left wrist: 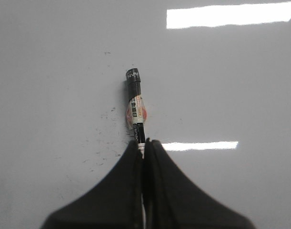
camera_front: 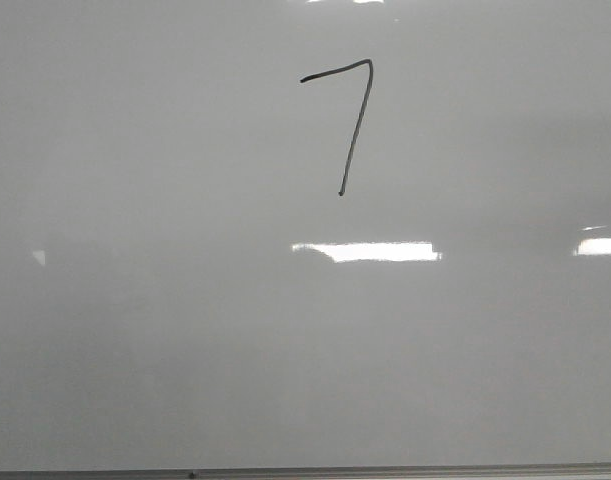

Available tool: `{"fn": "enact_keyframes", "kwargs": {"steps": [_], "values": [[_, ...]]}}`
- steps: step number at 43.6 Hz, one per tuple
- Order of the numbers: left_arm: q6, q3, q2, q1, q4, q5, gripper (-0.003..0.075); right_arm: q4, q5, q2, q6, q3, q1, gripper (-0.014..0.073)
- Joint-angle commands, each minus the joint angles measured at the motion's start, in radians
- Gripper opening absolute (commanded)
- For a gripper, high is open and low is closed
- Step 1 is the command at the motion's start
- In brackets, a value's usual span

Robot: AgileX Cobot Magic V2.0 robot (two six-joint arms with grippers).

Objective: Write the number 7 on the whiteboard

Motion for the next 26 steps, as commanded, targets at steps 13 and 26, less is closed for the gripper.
{"fn": "enact_keyframes", "kwargs": {"steps": [13, 26], "values": [[0.0, 0.012, -0.012, -0.001, -0.01, -0.083, -0.0021, 0.005, -0.538, -0.277, -0.004, 0.388, -0.021, -0.0067], [0.0, 0.012, -0.012, -0.001, -0.01, -0.083, -0.002, 0.005, -0.586, -0.295, -0.004, 0.44, -0.045, -0.0067]]}}
